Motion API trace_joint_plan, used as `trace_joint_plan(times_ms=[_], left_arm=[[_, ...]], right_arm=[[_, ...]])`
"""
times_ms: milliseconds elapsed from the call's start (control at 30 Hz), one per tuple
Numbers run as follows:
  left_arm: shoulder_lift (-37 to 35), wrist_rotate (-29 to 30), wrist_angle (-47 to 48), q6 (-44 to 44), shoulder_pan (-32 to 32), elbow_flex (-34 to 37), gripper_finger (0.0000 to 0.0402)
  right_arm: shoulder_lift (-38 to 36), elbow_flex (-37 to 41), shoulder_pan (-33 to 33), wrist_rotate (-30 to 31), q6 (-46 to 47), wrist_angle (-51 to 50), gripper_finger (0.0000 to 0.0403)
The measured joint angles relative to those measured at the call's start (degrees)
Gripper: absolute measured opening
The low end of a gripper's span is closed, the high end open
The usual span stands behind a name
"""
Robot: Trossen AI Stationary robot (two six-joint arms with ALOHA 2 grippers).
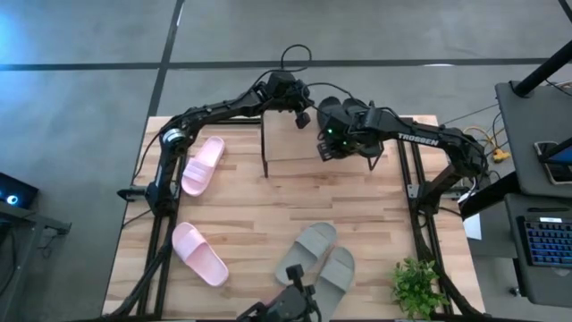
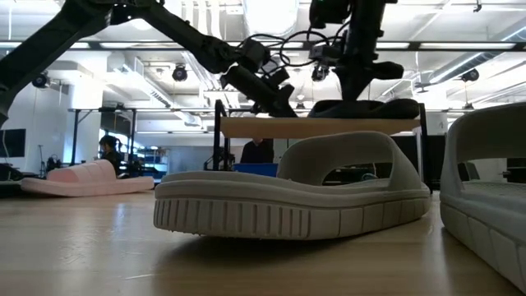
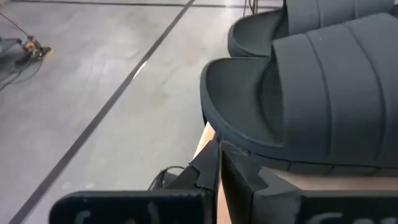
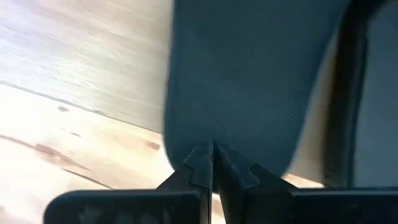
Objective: Pick and place slides into the shelf
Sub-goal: Adjust the pair of black slides on the shelf
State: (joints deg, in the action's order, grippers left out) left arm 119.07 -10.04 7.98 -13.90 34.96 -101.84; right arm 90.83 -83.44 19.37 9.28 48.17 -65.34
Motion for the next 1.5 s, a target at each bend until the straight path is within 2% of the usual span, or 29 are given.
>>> trace_joint_plan(times_ms=[267, 500, 700, 800, 1067, 1267, 1500], left_arm=[[0.0, -0.3, -0.2, 0.0, -0.1, 0.1, 0.0001], [0.0, -0.4, 0.0, 0.0, -0.1, 0.2, 0.0001], [0.0, -0.4, 0.0, 0.0, -0.1, 0.2, 0.0001], [0.0, -0.4, 0.0, 0.0, -0.1, 0.2, 0.0001], [0.0, -0.4, 0.0, 0.0, -0.1, 0.2, 0.0001], [0.0, -0.6, 0.0, 0.0, -0.1, 0.2, 0.0001], [0.0, -0.6, 0.1, 0.0, -0.2, 0.2, 0.0001]], right_arm=[[0.0, -0.1, 0.0, -1.2, -0.8, 3.4, 0.0008], [-2.6, -3.1, -0.7, 2.8, -0.8, 1.7, 0.0008], [-4.4, -4.1, -0.6, 6.2, 4.3, -17.3, 0.0008], [-4.5, -3.9, -0.6, 7.4, 5.6, -22.7, 0.0008], [-4.4, -0.5, -0.5, 10.5, 5.6, -20.6, 0.0008], [-4.4, 5.1, -0.2, 10.3, 4.5, -16.4, 0.0008], [-4.6, 6.2, -0.3, 8.9, 4.3, -12.8, 0.0008]])
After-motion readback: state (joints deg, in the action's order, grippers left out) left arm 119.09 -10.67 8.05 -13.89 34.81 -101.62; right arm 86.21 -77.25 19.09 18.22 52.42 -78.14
